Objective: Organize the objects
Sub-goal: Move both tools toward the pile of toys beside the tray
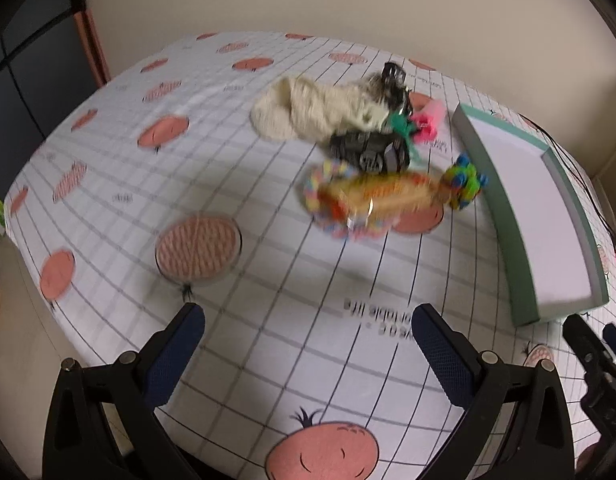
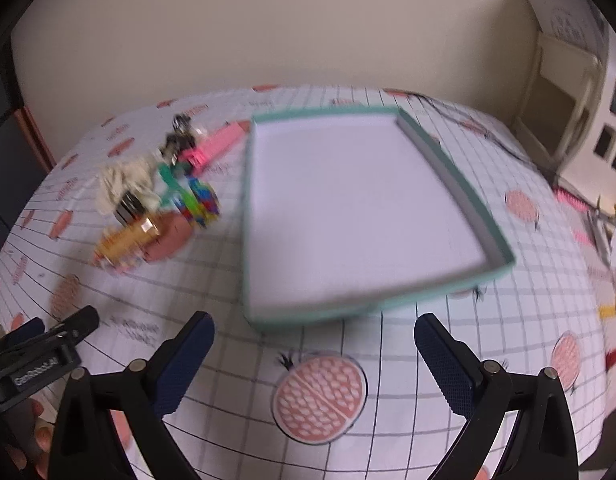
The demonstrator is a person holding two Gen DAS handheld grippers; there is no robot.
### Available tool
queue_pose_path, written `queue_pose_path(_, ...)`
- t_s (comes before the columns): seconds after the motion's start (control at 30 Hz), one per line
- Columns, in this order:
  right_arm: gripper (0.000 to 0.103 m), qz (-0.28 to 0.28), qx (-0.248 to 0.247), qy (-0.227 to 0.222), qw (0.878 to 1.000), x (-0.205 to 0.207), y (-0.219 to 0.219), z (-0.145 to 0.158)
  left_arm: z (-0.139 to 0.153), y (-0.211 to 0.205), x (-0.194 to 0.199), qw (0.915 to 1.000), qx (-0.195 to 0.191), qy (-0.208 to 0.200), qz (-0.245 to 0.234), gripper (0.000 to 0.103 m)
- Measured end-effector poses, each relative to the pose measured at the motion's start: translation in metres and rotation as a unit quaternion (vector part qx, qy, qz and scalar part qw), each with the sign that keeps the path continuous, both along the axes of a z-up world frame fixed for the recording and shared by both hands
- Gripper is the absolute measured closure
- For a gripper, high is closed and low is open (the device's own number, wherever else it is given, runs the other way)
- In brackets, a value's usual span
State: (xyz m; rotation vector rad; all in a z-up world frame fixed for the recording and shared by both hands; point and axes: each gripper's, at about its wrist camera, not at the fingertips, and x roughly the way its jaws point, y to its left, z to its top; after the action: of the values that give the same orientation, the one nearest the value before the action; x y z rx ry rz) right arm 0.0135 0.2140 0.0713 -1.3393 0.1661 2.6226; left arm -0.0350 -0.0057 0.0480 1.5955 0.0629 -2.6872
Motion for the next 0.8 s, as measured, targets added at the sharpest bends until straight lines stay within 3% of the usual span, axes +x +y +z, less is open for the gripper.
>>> queue_pose_path(0.37,0.002,0.063,-0.003,-0.008,0.998,-0.059,-0.020,0.045,0.033,-0.013,-0.048,0.9995,0.021,-0.022,-0.003,0.000)
queue_pose_path(0.53,0.004,0.090,-0.006,-0.014,0.996,-0.081,-0.032,0.046,0.029,-0.018,-0.066,0.9978,0.047,-0.044,0.016,0.000)
queue_pose_path(0.8,0.013,0.115,-0.013,-0.042,0.992,-0.118,-0.042,0.034,0.025,-0.013,-0.092,0.9972,0.043,-0.057,0.018,0.000)
